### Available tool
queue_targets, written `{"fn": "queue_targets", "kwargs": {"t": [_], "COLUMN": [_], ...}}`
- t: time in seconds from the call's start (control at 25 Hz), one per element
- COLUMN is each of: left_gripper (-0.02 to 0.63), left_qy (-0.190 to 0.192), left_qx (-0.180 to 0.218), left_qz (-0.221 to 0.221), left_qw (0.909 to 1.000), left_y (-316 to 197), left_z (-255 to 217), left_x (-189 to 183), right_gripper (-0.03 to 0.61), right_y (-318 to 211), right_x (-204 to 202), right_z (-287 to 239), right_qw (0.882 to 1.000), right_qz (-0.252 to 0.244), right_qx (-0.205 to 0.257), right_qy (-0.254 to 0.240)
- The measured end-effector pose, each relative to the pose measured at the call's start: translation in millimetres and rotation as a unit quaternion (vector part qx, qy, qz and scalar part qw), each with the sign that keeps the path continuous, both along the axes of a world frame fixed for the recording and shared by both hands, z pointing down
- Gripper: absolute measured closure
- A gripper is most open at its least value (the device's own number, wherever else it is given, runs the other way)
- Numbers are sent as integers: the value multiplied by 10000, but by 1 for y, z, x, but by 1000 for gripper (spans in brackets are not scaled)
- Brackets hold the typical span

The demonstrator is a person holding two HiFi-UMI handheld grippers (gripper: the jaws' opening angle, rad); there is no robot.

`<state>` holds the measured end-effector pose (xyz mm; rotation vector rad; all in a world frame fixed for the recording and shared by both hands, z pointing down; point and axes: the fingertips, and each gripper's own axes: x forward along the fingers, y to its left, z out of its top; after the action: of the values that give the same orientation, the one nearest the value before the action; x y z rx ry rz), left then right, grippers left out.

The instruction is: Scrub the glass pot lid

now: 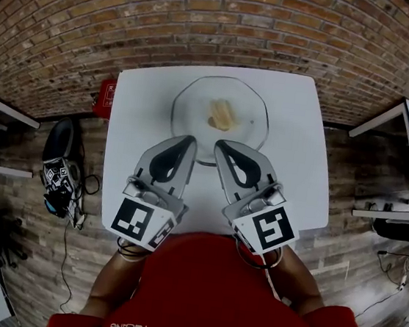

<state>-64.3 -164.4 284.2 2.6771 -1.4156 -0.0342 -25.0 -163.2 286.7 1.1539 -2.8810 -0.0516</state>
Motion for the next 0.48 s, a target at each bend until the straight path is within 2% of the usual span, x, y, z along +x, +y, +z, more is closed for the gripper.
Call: {"fn": "queue_targets", "kwargs": {"t": [0.48], "left_gripper": [597], "left_qy": [16], "left_qx": [0], "left_qz": [49], "left_qw": [10000], "left_y": [1], "left_z": [1], "left_x": [-2], "right_gripper": [549], "right_y": [1], "right_x": [1], "right_z": [1], "right_qw": [10000], "right_qz": [79], "right_qx": [-15], "right_qy": [-5]}}
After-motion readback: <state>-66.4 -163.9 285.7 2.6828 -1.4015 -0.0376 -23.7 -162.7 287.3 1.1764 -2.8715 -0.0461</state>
